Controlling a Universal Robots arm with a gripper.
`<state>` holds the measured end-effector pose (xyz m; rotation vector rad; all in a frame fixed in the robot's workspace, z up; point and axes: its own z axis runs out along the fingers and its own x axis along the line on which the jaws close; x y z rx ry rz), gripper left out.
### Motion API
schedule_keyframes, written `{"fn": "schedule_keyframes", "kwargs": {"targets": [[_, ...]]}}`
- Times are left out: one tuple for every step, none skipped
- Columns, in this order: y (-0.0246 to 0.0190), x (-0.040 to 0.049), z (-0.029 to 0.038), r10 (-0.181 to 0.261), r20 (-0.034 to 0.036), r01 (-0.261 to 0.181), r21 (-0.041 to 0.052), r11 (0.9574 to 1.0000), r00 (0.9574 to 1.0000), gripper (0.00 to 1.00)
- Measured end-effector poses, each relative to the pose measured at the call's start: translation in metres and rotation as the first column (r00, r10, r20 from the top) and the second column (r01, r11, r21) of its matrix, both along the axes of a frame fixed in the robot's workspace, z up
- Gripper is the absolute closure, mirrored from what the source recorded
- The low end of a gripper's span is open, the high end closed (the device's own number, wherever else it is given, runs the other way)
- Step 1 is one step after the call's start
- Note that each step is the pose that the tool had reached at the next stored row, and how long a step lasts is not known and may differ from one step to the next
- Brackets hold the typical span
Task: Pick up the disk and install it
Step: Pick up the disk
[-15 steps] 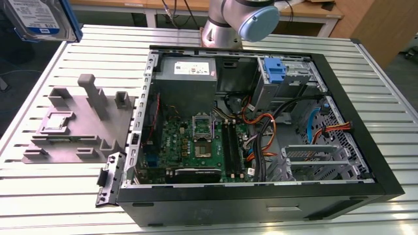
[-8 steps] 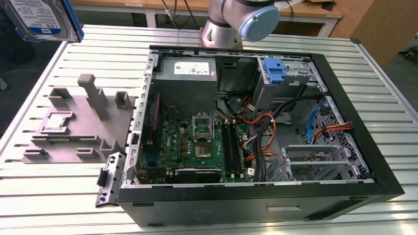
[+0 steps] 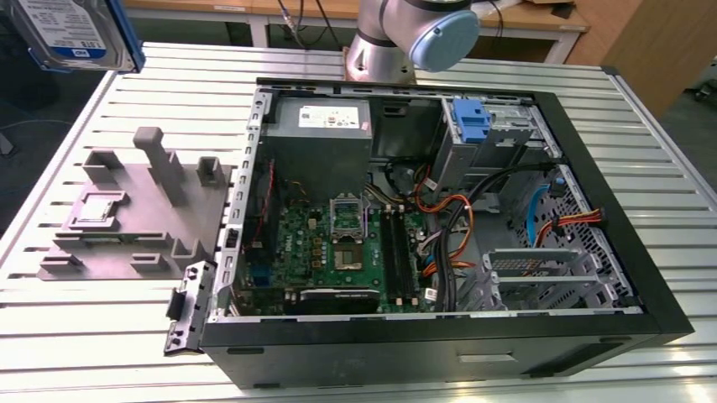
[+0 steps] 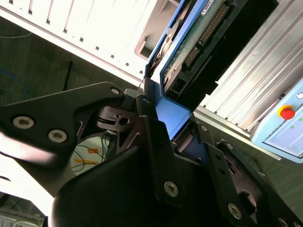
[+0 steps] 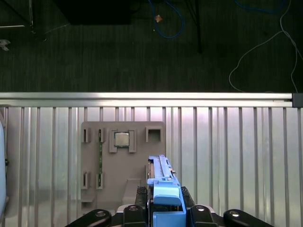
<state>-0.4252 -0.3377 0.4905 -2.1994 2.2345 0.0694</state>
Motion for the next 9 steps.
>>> {"fn": "schedule_keyframes", "kwargs": {"targets": [[0.0,0.0003,0.0,0.0,0.0,0.0,0.0,1.0,1.0,0.63],[0.0,0.0005,0.0,0.0,0.0,0.0,-0.0001,1.0,1.0,0.63],[0.0,0.0007,0.0,0.0,0.0,0.0,-0.0001,1.0,1.0,0.63],[0.0,0.001,0.0,0.0,0.0,0.0,0.0,1.0,1.0,0.63],[0.0,0.0013,0.0,0.0,0.0,0.0,0.0,1.0,1.0,0.63],[0.0,0.0015,0.0001,0.0,-0.0001,0.0,-0.0001,1.0,1.0,0.63],[0.0,0.0017,0.0,0.0,-0.0001,0.0,-0.0001,1.0,1.0,0.63],[0.0,0.0019,0.0,0.0,0.0,0.0,0.0,1.0,1.0,0.63],[0.0,0.0021,0.0,0.0,0.0,0.0,0.0,1.0,1.0,0.63]]}}
